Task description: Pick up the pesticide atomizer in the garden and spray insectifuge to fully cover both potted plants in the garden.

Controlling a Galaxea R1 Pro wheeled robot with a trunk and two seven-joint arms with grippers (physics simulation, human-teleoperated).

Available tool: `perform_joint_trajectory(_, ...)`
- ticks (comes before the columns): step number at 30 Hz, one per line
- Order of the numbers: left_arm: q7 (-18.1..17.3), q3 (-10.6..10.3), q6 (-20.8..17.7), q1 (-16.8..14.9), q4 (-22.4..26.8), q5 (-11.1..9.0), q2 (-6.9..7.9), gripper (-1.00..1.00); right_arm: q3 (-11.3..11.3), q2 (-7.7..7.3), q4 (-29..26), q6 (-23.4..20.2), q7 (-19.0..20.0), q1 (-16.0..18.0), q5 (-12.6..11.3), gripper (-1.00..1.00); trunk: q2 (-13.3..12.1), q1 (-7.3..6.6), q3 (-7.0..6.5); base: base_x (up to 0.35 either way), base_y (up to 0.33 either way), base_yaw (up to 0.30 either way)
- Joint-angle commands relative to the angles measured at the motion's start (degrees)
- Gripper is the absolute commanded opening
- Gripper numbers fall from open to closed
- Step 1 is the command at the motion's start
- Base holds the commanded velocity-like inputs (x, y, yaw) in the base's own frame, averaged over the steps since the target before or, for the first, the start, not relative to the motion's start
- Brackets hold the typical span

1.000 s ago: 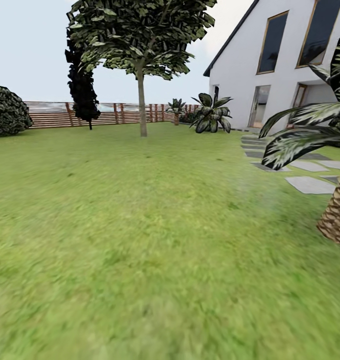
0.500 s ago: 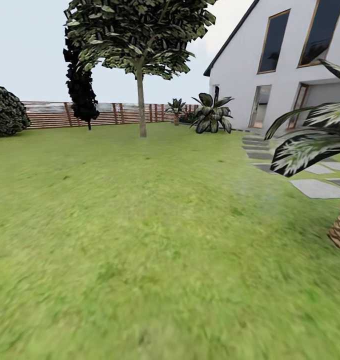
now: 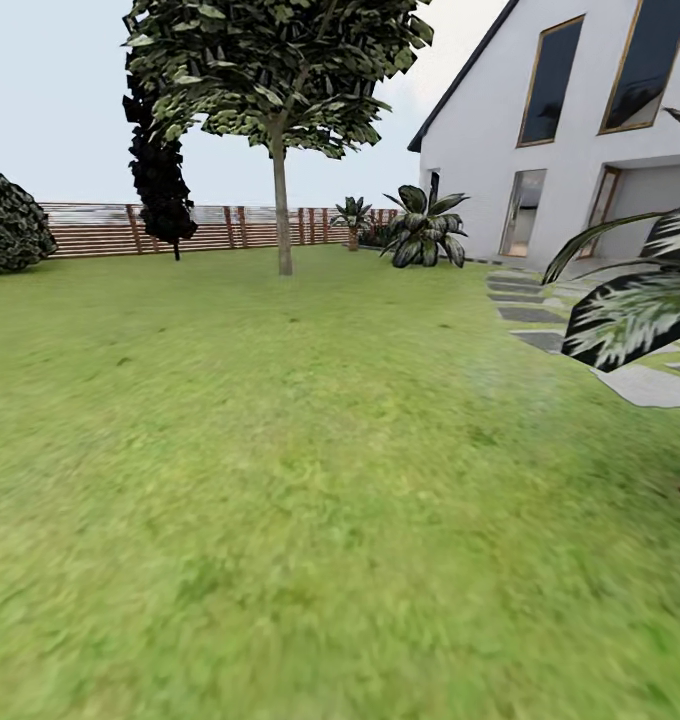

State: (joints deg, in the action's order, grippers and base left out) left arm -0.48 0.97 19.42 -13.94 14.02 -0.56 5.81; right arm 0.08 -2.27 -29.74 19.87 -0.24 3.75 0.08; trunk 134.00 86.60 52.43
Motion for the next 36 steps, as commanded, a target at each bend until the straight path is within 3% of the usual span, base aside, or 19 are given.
perform_joint_trajectory(1,-0.05,0.09,0.18,-0.05,-0.05,-0.05,0.00,1.00,0.01,-0.01,0.04,0.17,-0.02,0.03,0.01,1.00,0.02,0.02,0.05,0.339,0.000,0.000)
perform_joint_trajectory(15,-0.05,0.09,0.18,-0.03,-0.05,-0.11,0.00,1.00,0.01,0.01,-0.05,0.17,-0.02,0.00,0.01,1.00,0.02,0.02,0.05,0.339,0.000,-0.198)
perform_joint_trajectory(36,-0.05,0.09,0.18,-0.04,-0.05,-0.14,0.02,1.00,0.08,0.02,0.12,0.09,-0.02,0.02,0.18,1.00,0.02,0.02,0.05,0.339,0.000,-0.008)
